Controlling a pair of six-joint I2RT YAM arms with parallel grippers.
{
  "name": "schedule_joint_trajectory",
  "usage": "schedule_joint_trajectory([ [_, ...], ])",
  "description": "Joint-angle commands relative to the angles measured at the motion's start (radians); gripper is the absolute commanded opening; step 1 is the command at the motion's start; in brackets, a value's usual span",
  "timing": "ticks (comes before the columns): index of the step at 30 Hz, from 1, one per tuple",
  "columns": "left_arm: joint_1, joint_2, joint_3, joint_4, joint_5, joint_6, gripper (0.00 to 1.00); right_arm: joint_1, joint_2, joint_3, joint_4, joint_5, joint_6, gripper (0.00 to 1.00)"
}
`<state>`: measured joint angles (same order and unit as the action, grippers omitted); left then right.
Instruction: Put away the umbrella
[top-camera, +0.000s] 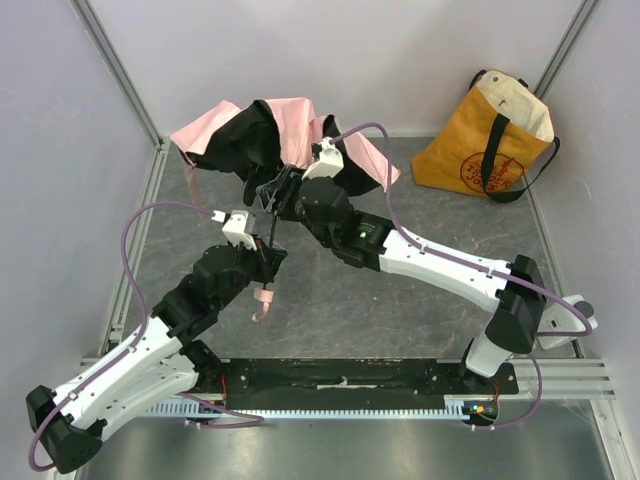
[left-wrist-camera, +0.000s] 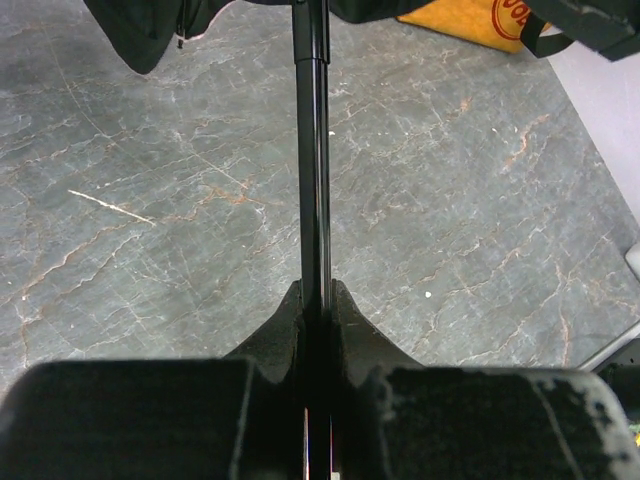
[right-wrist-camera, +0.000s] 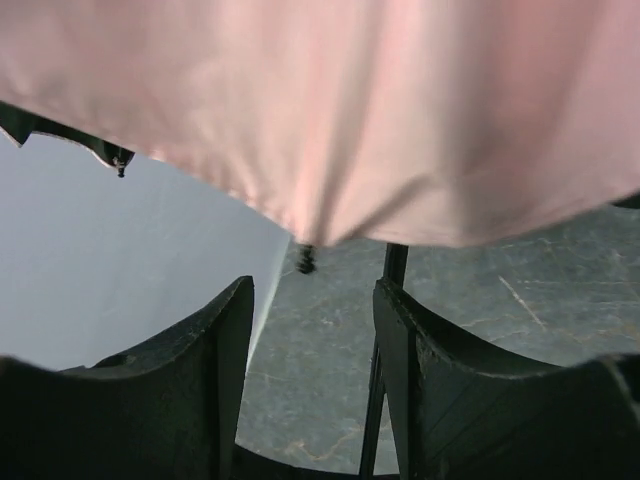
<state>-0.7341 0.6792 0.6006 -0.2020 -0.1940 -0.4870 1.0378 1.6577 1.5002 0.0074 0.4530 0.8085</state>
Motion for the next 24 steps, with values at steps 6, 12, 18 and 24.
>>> schedule_joint_trajectory([
  [6,0.002,-0.035,0.073,0.128,-0.027,0.088,0.02,-0.021,0.085,0.214,-0.226,0.196,-0.052,0.62],
  [12,0.002,-0.043,0.076,0.133,-0.025,0.097,0.02,-0.061,0.128,0.311,-0.273,0.171,-0.015,0.6],
  [18,0.002,-0.05,0.07,0.154,-0.002,0.091,0.02,-0.087,0.207,0.423,-0.293,0.197,-0.042,0.48],
  [24,0.002,-0.073,0.062,0.162,0.013,0.1,0.02,-0.097,0.246,0.459,-0.303,0.182,-0.029,0.41],
])
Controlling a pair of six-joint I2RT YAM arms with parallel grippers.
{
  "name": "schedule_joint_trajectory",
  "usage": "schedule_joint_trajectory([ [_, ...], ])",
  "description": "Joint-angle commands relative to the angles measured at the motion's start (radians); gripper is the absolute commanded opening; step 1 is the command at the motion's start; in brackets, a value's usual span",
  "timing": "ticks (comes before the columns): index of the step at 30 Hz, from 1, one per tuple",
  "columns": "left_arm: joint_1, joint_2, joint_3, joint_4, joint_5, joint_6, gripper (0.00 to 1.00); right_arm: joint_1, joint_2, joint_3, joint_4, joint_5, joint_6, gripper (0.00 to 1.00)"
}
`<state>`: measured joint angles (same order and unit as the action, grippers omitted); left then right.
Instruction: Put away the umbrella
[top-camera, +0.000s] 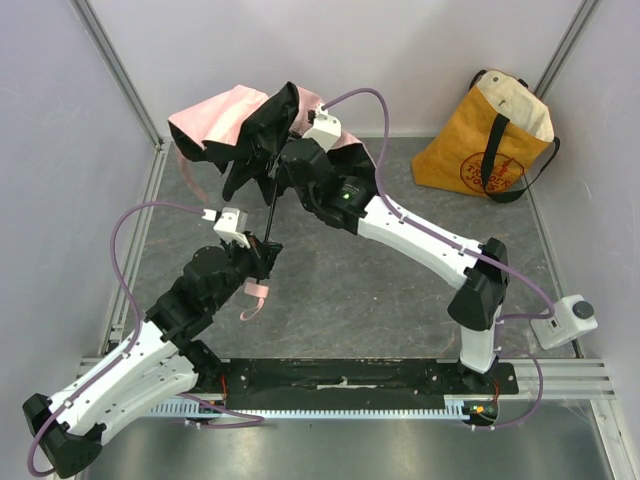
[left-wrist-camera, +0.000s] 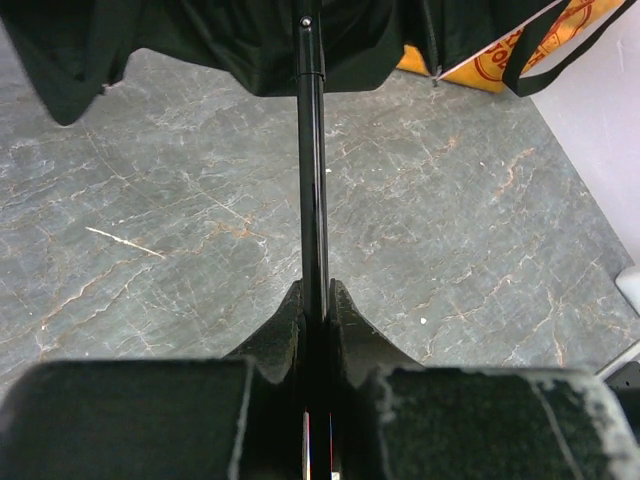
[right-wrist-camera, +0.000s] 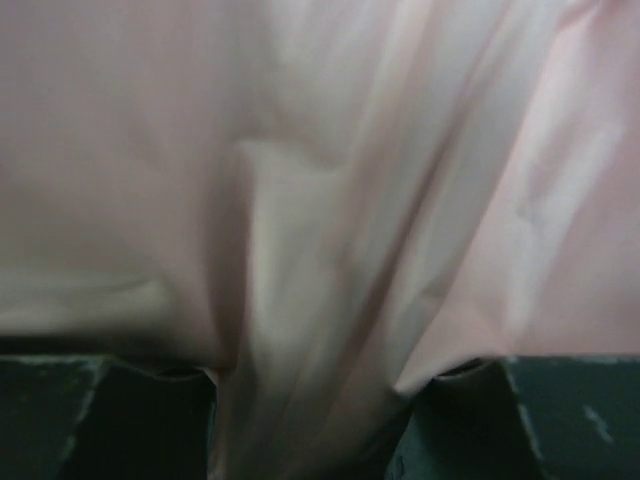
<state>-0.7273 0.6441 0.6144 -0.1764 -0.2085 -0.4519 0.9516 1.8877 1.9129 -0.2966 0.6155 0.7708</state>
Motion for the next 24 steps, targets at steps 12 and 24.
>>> schedule_joint_trajectory([
  [12,-0.004,-0.018,0.044,0.114,-0.014,-0.056,0.02,-0.045,-0.056,-0.076,0.184,-0.083,-0.114,0.0],
  [24,-0.004,0.121,0.107,0.252,-0.088,-0.031,0.02,0.204,-0.317,-0.592,0.455,-0.019,-0.028,0.0],
])
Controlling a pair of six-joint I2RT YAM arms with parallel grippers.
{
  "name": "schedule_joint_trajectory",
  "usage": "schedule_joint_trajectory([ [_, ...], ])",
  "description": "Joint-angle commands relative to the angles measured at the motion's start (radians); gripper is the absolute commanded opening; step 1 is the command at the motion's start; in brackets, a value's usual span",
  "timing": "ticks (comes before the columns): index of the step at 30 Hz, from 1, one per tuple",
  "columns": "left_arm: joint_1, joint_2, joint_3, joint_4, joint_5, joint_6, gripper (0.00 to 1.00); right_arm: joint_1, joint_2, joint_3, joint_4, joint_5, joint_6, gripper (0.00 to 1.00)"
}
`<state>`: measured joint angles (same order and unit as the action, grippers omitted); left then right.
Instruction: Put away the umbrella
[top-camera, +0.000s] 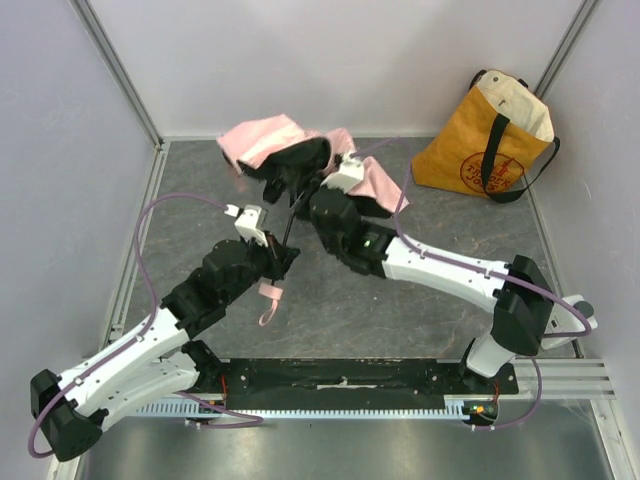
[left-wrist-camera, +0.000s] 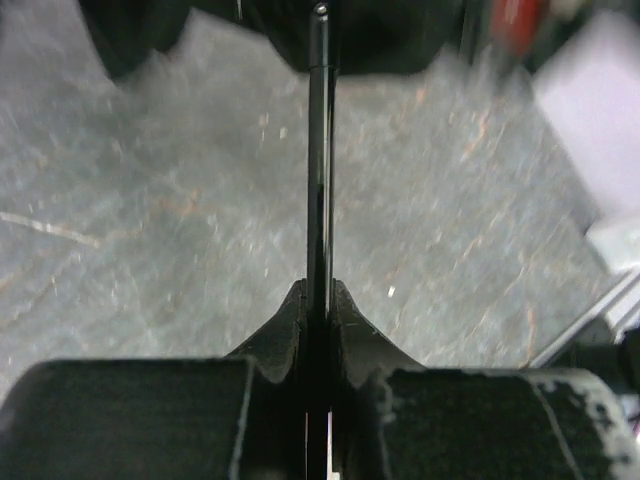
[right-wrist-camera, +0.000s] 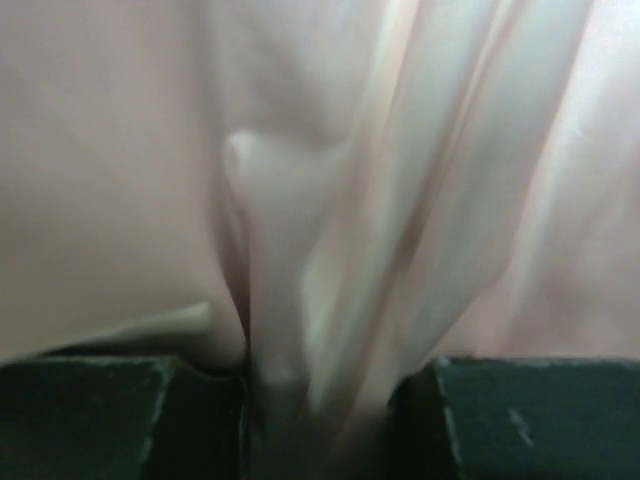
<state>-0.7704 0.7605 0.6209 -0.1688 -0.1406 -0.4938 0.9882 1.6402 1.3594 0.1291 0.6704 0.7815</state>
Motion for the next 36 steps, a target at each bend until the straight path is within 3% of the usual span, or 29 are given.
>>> schedule_joint_trajectory([
  [1,0.039,0.003,0.099,0.249,-0.133,-0.006,0.02,0.144,-0.074,-0.04,0.032,-0.101,-0.054,0.0],
  [6,0.039,-0.013,0.109,0.203,0.073,-0.02,0.05,0.083,-0.164,-0.144,0.222,-0.158,-0.148,0.0],
  [7,0.039,-0.024,0.109,0.175,0.09,-0.034,0.13,0.06,-0.18,-0.152,0.231,-0.178,-0.152,0.0],
  [10,0.039,-0.076,0.093,0.106,0.163,-0.074,0.5,0.007,-0.22,-0.169,0.239,-0.203,-0.162,0.0],
  [13,0.039,-0.176,0.034,0.101,0.272,-0.063,0.68,-0.011,-0.241,-0.212,0.319,-0.262,-0.195,0.0],
  [18,0.039,-0.334,0.01,-0.032,0.346,-0.042,0.68,-0.059,-0.315,-0.296,0.319,-0.32,-0.217,0.0],
  [22,0.039,-0.403,0.046,-0.19,0.27,-0.034,0.57,-0.072,-0.404,-0.35,0.261,-0.422,-0.237,0.0],
  [24,0.039,-0.43,0.048,-0.221,0.219,-0.02,0.56,-0.074,-0.45,-0.381,0.254,-0.442,-0.257,0.0],
  [30,0.039,-0.512,0.017,-0.21,0.118,-0.101,0.68,-0.106,-0.534,-0.462,0.296,-0.587,-0.315,0.0],
  [33,0.039,-0.604,-0.059,-0.114,0.136,-0.134,0.7,-0.106,-0.578,-0.58,0.409,-0.757,-0.425,0.0],
  [36,0.039,-0.691,-0.125,-0.045,0.205,-0.143,0.72,-0.109,-0.612,-0.735,0.552,-0.778,-0.523,0.0],
])
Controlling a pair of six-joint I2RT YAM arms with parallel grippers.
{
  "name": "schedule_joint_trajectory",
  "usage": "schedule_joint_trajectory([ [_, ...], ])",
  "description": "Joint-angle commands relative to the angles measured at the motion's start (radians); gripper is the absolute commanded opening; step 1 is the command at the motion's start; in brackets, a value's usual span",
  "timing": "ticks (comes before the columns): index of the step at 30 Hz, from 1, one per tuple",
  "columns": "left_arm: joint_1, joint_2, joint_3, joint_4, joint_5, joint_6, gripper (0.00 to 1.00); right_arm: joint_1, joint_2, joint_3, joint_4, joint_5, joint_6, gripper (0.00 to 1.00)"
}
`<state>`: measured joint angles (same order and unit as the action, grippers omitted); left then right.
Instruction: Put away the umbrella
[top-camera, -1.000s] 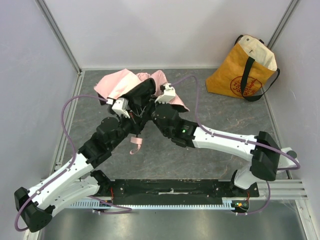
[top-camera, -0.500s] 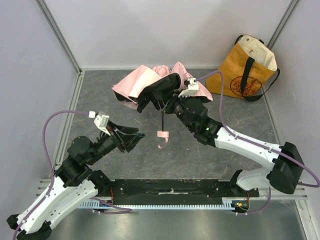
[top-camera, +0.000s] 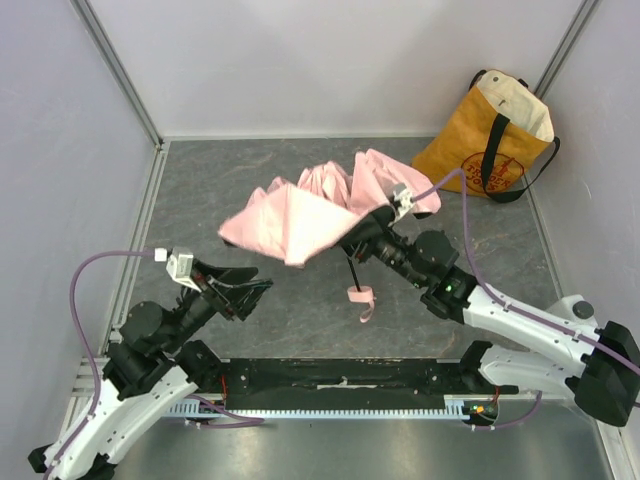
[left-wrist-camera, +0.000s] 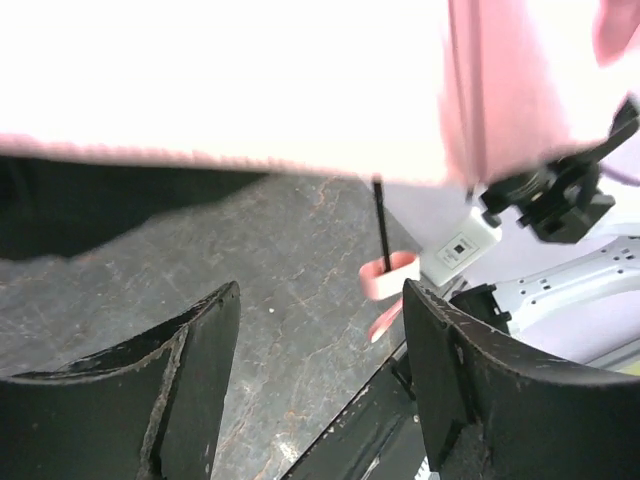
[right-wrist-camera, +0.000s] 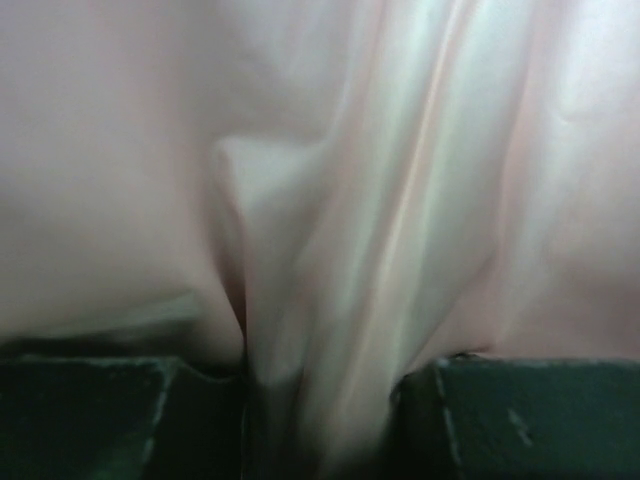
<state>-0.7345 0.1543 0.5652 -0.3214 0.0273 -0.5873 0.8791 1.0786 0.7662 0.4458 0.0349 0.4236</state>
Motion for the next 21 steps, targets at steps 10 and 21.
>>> schedule_joint_trajectory([
  [10,0.003,-0.084,0.022,-0.14,-0.119,-0.277,0.84,-0.015,-0.213,-0.315,0.265,-0.127,-0.354,0.0],
  [21,0.003,0.274,0.309,-0.102,-0.024,-0.159,0.87,-0.02,-0.275,-0.275,0.206,-0.086,-0.445,0.0],
])
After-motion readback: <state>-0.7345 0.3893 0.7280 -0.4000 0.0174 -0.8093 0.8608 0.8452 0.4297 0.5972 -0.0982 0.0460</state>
